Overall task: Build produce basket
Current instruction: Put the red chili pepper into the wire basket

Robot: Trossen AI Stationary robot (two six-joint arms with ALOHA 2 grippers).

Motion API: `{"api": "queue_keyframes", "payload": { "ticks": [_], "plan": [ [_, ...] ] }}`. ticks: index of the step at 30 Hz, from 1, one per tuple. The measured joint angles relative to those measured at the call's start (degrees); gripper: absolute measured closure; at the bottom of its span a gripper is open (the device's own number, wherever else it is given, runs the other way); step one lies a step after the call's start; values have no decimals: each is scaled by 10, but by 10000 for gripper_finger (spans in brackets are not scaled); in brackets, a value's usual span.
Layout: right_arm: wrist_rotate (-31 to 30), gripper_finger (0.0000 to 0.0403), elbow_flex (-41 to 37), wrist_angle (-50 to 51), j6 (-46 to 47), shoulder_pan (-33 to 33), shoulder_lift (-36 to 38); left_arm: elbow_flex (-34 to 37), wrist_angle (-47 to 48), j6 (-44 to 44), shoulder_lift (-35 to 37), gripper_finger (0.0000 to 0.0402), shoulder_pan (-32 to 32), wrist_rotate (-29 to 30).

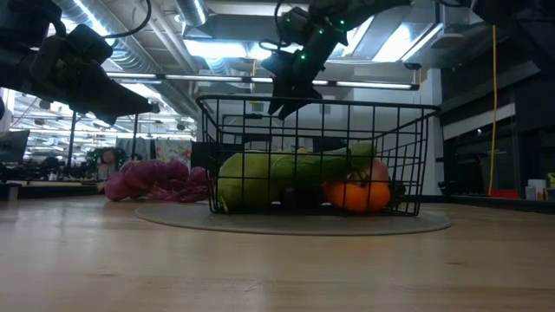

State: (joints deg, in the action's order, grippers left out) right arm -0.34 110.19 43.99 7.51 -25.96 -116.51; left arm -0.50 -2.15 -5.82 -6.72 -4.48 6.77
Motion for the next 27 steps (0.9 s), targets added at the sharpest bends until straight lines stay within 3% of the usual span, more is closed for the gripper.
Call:
{"api": "queue_keyframes", "payload": {
  "ticks": [8,14,27],
  "plan": [
    [4,221,0,-5,41,-20,-18,0,0,0,0,305,0,0],
    [83,221,0,-1,41,-32,-75,0,0,0,0,305,0,0],
    [132,221,0,12,27,-68,-156,0,0,0,0,305,0,0]
  ]
}}
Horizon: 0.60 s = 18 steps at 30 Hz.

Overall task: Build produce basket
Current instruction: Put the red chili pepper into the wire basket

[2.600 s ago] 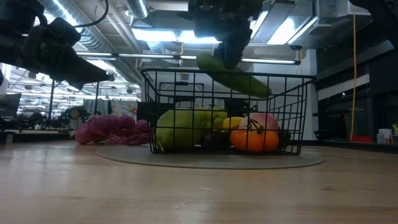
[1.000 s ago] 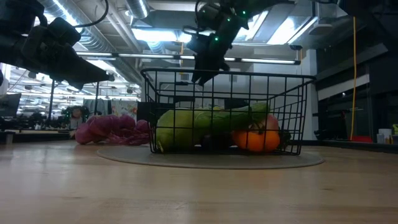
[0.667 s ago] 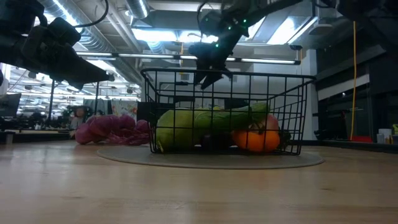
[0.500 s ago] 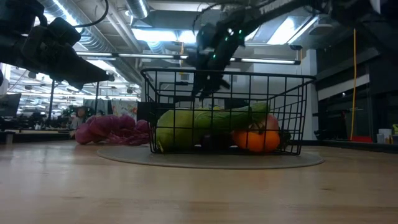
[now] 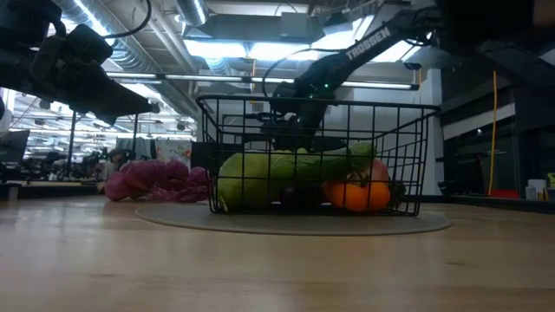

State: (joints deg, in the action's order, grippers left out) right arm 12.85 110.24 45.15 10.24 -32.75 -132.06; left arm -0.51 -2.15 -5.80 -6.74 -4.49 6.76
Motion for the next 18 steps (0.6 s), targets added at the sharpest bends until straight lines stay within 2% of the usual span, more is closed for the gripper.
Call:
{"api": "queue_keyframes", "payload": {
  "ticks": [18],
  "plan": [
    [9,221,0,1,-1,-5,-19,0,0,0,0,305,0,0]
  ]
}}
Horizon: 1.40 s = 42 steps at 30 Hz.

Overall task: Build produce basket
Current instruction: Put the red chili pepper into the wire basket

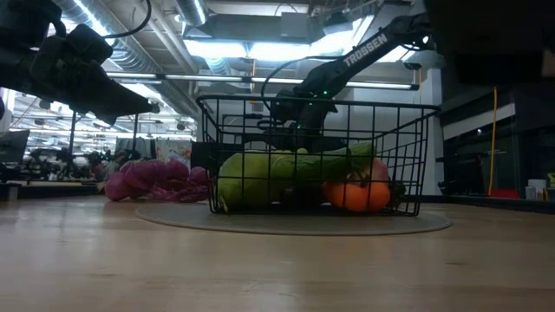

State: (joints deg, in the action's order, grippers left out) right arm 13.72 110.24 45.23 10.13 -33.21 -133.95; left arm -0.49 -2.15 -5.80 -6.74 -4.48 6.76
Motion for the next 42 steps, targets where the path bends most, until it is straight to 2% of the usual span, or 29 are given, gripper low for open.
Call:
{"api": "queue_keyframes", "payload": {
  "ticks": [11,14,20,34,37,42],
  "plan": [
    [0,221,0,0,-18,0,0,0,0,0,0,305,0,0],
    [3,221,0,3,-62,0,0,0,0,0,0,305,0,0],
    [58,221,0,23,-167,1,0,0,0,0,0,305,0,0],
    [53,221,0,67,-216,13,0,0,0,0,0,305,0,0],
    [32,221,0,96,-211,14,1,0,0,0,0,305,0,0],
    [-66,221,1,101,-182,15,3,0,0,0,0,305,0,0]
  ]
}}
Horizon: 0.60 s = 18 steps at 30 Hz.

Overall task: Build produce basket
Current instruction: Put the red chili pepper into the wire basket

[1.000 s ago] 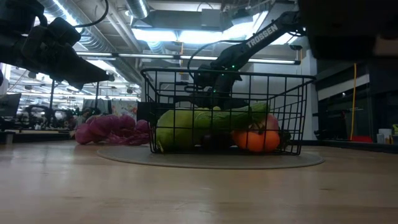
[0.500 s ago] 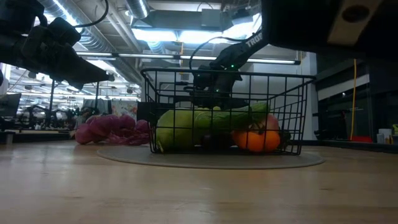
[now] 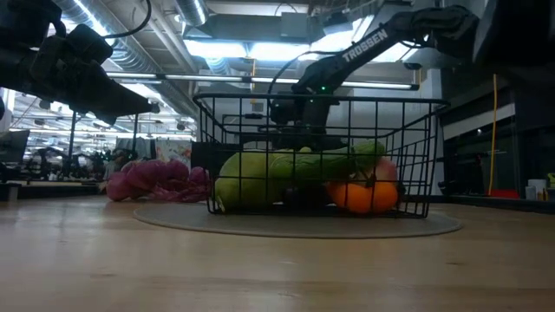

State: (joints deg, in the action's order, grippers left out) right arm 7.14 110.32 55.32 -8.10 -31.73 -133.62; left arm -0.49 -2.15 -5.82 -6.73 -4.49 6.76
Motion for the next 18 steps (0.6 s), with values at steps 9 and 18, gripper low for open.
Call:
{"api": "queue_keyframes", "payload": {
  "ticks": [9,18],
  "plan": [
    [17,230,0,1,20,-10,0,0,0,0,0,305,0,0],
    [15,331,4,5,19,-11,0,0,0,0,0,305,0,0]
  ]
}}
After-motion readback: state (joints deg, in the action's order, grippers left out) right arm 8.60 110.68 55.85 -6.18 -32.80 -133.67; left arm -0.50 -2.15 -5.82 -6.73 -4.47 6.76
